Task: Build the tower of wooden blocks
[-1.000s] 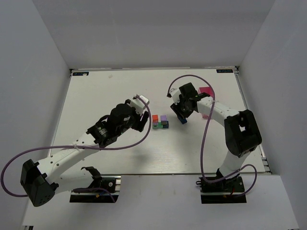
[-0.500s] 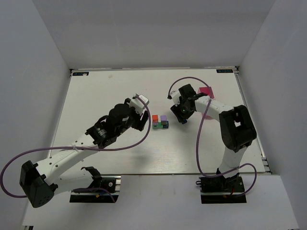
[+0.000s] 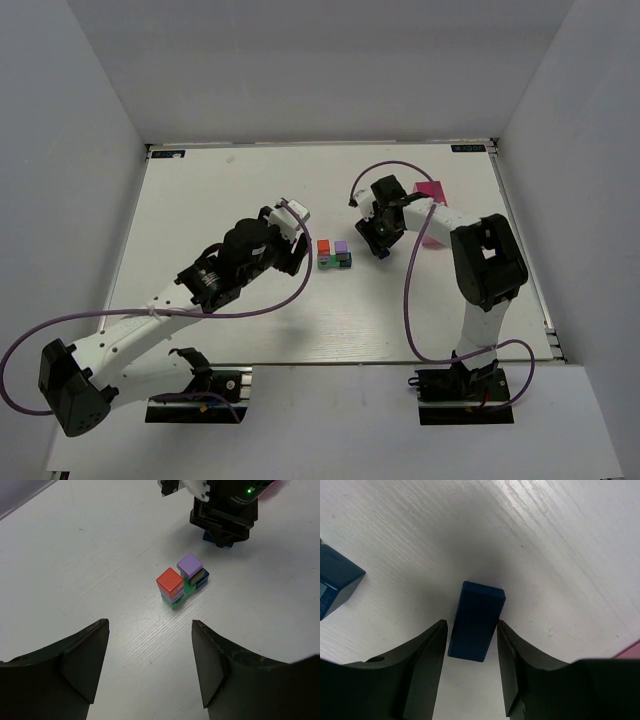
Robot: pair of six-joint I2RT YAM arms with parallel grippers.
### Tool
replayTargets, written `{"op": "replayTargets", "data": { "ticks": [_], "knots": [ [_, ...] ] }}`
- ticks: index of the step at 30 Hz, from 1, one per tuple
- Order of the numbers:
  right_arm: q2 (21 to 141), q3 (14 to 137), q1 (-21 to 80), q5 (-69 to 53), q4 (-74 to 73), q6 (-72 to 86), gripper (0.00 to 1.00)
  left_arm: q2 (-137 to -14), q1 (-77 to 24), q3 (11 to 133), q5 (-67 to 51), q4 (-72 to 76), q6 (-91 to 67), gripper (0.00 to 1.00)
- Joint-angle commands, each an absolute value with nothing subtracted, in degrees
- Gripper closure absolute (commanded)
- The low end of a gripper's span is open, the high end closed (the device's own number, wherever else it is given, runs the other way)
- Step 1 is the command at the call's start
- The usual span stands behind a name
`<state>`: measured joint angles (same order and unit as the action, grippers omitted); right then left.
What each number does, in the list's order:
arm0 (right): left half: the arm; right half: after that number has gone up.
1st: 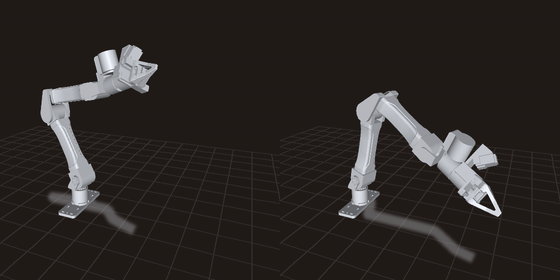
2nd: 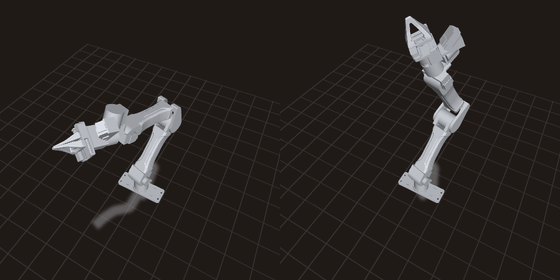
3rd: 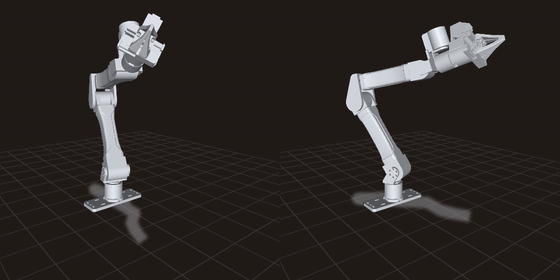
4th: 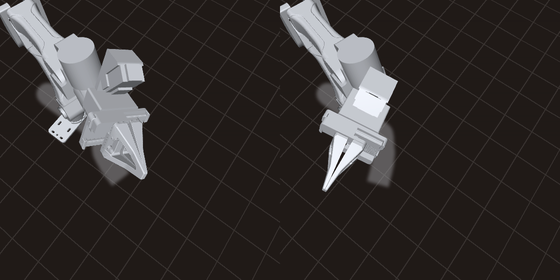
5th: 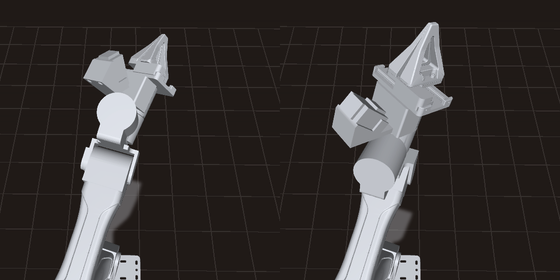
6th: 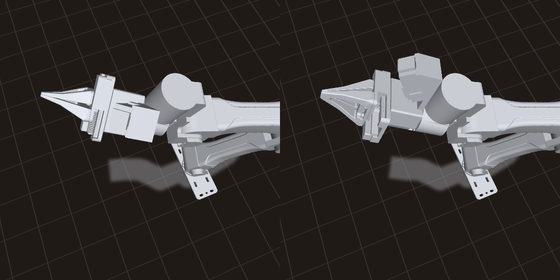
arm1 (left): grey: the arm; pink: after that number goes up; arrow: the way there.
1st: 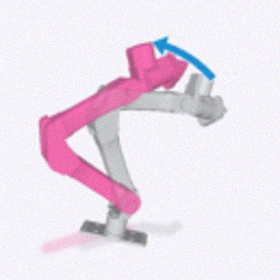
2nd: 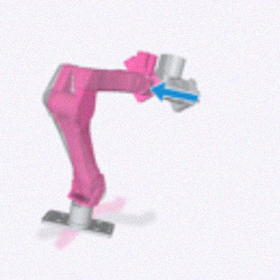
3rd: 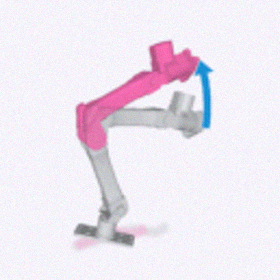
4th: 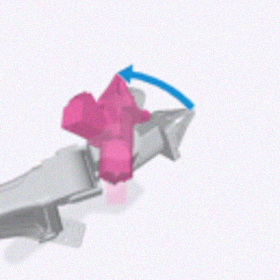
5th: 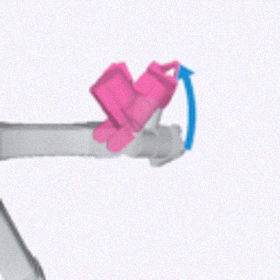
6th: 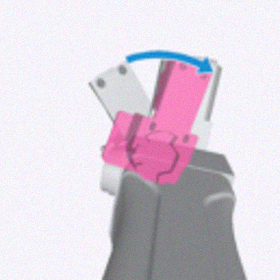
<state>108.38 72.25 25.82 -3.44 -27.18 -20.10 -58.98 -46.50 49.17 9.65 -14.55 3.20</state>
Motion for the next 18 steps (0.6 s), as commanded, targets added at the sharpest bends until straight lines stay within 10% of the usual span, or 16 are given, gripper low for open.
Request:
{"op": "replayTargets", "data": {
  "ticks": [1,18],
  "knots": [
    [109.3,74.4,25.8,-3.1,-27.3,-20.0,0.50,-57.2,-46.3,49.0,8.7,-13.8,3.8,0.23],
    [98.7,74.1,26.3,-7.3,-28.4,-27.7,0.90,-54.3,-46.3,47.9,8.7,-13.8,3.8,0.23]
  ]
}}
